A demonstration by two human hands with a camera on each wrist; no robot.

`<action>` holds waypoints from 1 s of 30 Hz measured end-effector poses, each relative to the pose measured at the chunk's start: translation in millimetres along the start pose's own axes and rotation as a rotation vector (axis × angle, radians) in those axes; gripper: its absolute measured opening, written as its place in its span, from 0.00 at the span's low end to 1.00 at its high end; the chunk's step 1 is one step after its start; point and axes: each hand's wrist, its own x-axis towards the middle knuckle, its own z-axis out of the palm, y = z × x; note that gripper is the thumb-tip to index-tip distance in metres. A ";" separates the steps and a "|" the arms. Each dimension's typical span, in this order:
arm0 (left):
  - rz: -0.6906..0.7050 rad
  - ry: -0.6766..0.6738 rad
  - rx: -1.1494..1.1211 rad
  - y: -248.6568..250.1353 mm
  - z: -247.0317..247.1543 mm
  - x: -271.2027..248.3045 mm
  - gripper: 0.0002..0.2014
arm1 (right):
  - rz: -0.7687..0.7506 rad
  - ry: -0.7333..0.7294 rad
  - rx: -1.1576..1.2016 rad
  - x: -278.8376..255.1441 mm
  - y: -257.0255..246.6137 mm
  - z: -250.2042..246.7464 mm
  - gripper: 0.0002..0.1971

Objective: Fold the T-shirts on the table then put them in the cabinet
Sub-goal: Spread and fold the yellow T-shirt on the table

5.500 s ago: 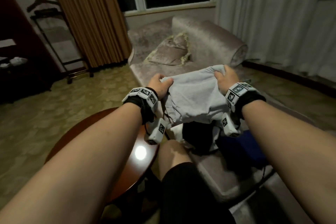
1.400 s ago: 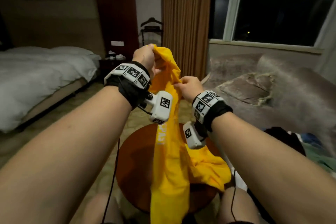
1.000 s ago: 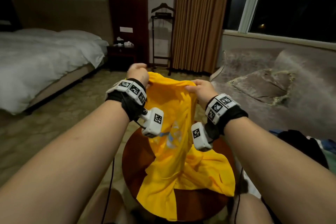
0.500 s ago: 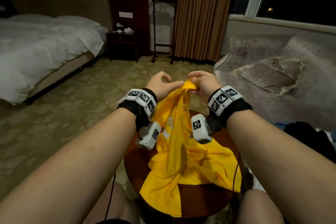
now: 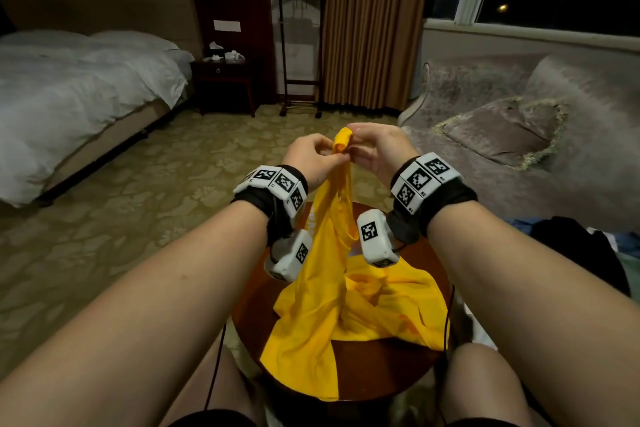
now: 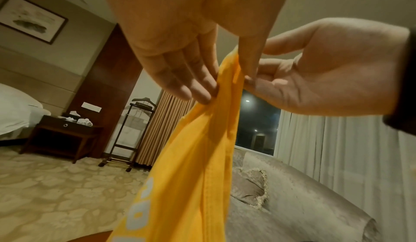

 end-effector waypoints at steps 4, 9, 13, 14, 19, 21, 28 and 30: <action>0.005 0.025 0.026 9.3 1.0 -1.1 0.01 | 0.074 0.074 -0.084 -3.4 -7.8 -1.6 0.13; -0.098 0.111 -0.094 19.4 -2.3 -1.7 0.02 | 0.116 0.112 -0.228 -3.6 11.7 -10.6 0.08; -0.133 0.097 -0.253 19.7 -5.4 0.2 0.18 | 0.166 -0.116 -0.656 -10.8 30.7 -17.5 0.20; -0.129 0.080 -0.263 20.4 -5.9 -0.3 0.20 | 0.155 -0.129 -0.715 -11.8 34.1 -18.1 0.28; -0.119 0.074 -0.314 25.1 -11.2 -3.3 0.18 | 0.173 -0.191 -0.861 -10.3 44.5 -15.2 0.30; -0.100 0.076 -0.278 24.2 -15.5 -2.5 0.21 | 0.183 -0.194 -0.915 -10.1 47.9 -13.6 0.16; -0.042 0.130 -0.196 18.9 -32.3 5.4 0.16 | 0.270 -0.235 -1.008 -11.1 63.4 -12.0 0.12; -0.034 0.139 -0.206 18.9 -33.3 6.4 0.11 | 0.272 -0.231 -1.008 -10.1 66.3 -12.1 0.15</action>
